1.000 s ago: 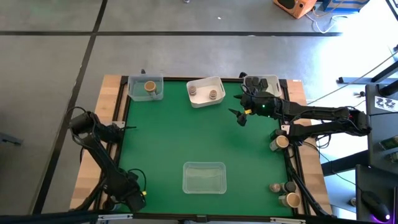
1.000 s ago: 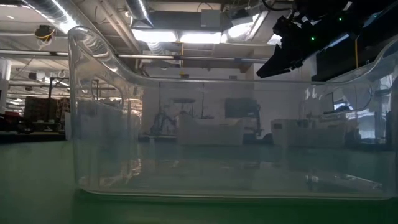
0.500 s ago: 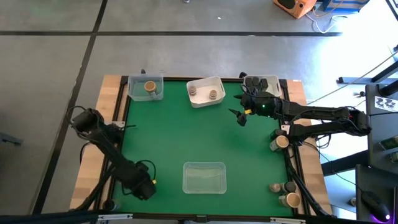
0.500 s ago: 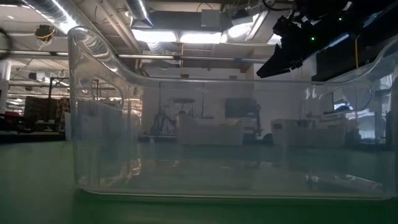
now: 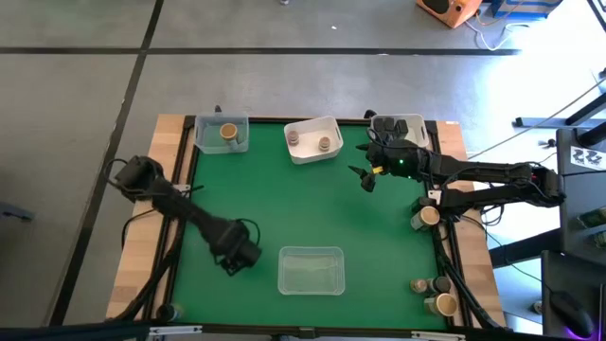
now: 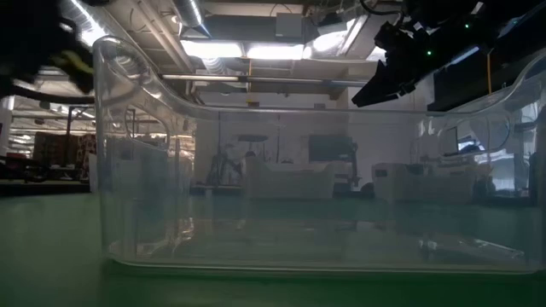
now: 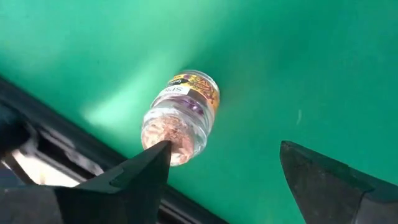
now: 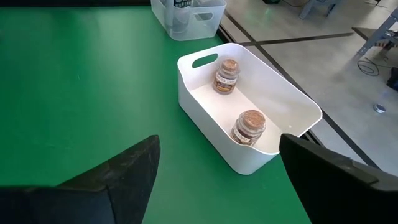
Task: Sort spices by type
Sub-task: Put the brown seasoning bottle into the left white bin
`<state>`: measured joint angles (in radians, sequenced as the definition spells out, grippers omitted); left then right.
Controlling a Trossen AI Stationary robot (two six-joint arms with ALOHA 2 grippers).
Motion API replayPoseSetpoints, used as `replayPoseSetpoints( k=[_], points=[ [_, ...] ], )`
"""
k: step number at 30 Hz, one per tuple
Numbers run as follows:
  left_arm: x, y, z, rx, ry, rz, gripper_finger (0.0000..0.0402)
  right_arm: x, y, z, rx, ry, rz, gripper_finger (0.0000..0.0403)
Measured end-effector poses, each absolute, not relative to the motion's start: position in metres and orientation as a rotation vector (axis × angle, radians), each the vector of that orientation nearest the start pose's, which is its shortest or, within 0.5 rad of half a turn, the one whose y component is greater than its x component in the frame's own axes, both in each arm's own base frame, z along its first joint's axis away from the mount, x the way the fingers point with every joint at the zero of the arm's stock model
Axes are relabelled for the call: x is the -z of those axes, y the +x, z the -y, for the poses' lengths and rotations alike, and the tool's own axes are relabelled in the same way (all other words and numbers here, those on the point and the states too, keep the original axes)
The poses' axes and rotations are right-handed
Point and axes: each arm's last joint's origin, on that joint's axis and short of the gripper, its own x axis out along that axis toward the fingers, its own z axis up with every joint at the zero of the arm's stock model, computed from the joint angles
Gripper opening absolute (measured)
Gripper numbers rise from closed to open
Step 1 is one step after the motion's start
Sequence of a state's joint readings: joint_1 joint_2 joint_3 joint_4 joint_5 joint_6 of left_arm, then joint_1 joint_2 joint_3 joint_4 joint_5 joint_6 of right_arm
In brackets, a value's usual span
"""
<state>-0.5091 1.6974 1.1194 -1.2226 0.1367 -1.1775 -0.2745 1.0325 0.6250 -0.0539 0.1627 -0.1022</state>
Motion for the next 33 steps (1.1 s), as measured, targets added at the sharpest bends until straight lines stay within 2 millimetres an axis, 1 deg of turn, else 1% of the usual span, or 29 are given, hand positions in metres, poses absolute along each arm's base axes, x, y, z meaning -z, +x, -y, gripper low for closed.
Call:
replayPoseSetpoints(
  k=[7, 15, 18, 20, 24, 28, 30, 33],
  points=[
    [-0.188, 0.253, 0.091, -0.576, -0.351, -1.706, 0.0292, -0.245, 0.21, 0.064, 0.403, -0.084, -0.488, 0.0331],
    [-0.188, 0.267, 0.04, -0.519, -0.221, -1.697, 0.0292, -0.245, 0.21, 0.063, 0.372, -0.074, -0.484, 0.0331],
    [-0.193, 0.271, 0.026, -0.486, -0.215, -1.693, 0.0292, -0.245, 0.21, 0.063, 0.371, -0.074, -0.484, 0.0331],
    [-0.202, 0.273, 0.021, -0.462, -0.21, -1.662, 0.0292, -0.245, 0.21, 0.063, 0.371, -0.074, -0.484, 0.0331],
    [-0.225, 0.263, 0.012, -0.49, -0.229, -1.587, 0.0292, -0.245, 0.21, 0.063, 0.371, -0.074, -0.484, 0.0331],
    [-0.241, 0.249, 0.008, -0.552, -0.247, -1.492, 0.0292, -0.245, 0.21, 0.063, 0.371, -0.074, -0.484, 0.0331],
    [-0.241, 0.243, 0.006, -0.583, -0.261, -1.447, 0.0292, -0.245, 0.21, 0.063, 0.371, -0.074, -0.484, 0.0331],
    [-0.234, 0.236, 0.003, -0.597, -0.303, -1.386, 0.0292, -0.245, 0.21, 0.063, 0.371, -0.074, -0.484, 0.0331]
  ],
)
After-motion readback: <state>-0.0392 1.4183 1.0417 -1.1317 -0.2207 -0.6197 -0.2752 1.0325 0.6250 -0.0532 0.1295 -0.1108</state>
